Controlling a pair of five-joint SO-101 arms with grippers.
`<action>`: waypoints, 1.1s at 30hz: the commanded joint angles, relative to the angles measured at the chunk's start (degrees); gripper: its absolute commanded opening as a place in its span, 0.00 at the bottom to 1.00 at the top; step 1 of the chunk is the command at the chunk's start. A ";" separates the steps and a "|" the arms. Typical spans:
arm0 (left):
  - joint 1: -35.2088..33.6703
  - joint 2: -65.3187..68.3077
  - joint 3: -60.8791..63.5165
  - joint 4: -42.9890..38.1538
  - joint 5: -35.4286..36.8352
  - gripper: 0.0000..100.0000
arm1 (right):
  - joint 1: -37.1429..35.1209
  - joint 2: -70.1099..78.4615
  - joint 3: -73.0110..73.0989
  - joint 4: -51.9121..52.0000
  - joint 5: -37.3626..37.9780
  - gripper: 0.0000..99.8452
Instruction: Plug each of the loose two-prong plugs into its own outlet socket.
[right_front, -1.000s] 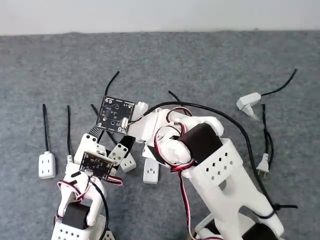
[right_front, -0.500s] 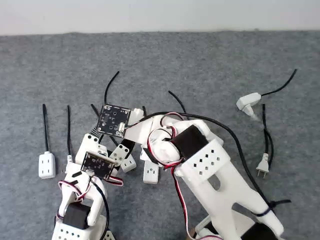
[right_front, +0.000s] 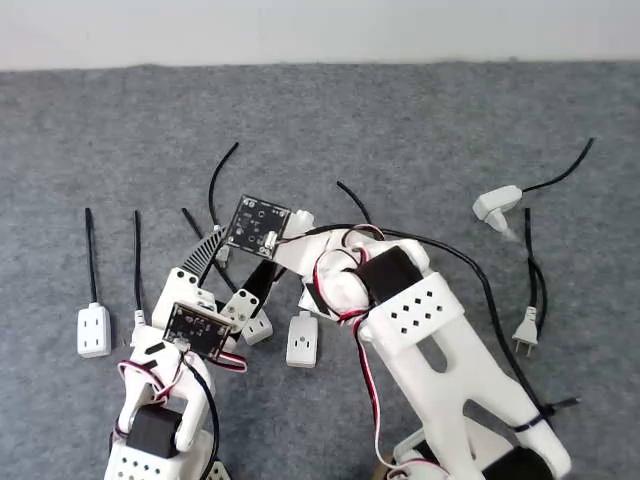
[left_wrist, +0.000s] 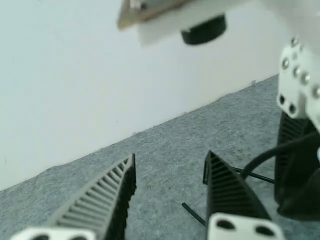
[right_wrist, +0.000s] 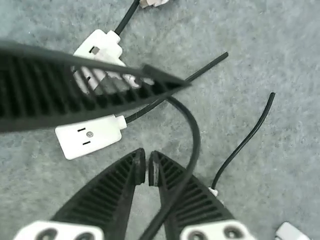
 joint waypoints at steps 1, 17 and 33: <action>-1.41 -0.88 -0.48 -1.32 -1.67 0.22 | 0.84 -1.45 0.44 -2.86 -2.37 0.01; -8.44 -0.88 -1.36 -4.31 -2.29 0.22 | 7.69 16.66 2.11 -15.87 -2.73 0.01; -21.19 -0.88 -5.49 -6.95 2.29 0.22 | -4.62 27.21 -4.40 -10.68 -2.11 0.11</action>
